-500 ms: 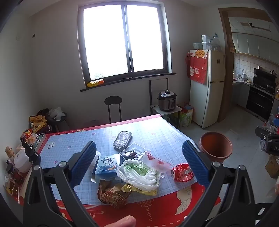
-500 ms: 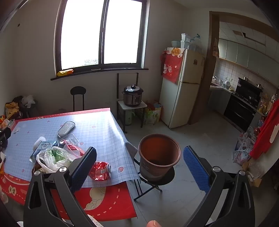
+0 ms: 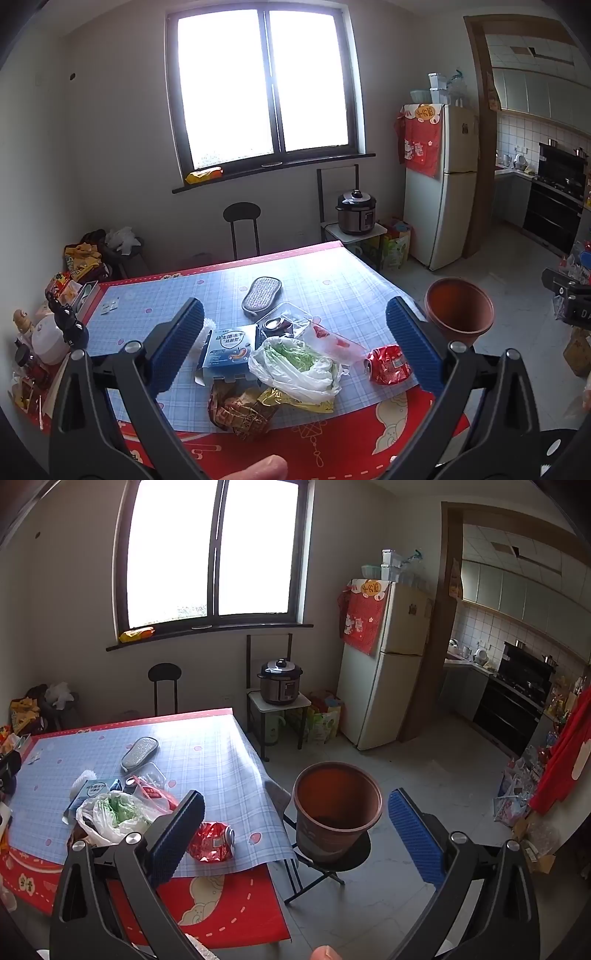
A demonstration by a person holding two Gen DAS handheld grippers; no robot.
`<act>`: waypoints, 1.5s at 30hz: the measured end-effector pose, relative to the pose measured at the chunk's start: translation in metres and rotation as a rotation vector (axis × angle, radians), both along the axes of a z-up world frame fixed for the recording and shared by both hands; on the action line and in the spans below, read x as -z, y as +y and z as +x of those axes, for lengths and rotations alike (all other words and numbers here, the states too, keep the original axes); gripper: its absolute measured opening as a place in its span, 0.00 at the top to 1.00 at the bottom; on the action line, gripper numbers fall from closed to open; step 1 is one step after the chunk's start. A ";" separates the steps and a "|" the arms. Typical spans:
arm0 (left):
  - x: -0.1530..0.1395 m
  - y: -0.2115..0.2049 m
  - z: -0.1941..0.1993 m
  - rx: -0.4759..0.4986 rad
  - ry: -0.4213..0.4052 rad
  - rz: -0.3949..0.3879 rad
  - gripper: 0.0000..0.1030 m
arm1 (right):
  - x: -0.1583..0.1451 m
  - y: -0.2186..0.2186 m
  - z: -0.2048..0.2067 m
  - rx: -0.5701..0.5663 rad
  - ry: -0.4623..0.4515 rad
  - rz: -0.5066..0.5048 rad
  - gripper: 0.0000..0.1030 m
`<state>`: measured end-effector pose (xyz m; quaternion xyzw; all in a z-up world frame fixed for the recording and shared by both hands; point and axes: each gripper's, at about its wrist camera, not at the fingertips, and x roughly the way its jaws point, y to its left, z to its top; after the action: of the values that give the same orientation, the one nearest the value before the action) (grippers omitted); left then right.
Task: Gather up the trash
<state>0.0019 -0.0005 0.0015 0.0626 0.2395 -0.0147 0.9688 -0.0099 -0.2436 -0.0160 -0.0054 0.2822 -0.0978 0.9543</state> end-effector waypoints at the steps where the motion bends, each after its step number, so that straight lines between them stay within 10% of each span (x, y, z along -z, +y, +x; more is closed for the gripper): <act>1: 0.000 0.000 0.001 -0.001 0.002 -0.001 0.05 | -0.001 -0.001 0.000 -0.002 -0.001 0.001 0.05; 45: 0.008 -0.006 0.011 0.016 0.007 0.005 0.05 | 0.005 -0.014 0.010 0.010 0.019 0.032 0.05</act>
<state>0.0130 -0.0066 -0.0064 0.0671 0.2422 -0.0220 0.9677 0.0006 -0.2571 -0.0211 0.0101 0.2929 -0.0980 0.9511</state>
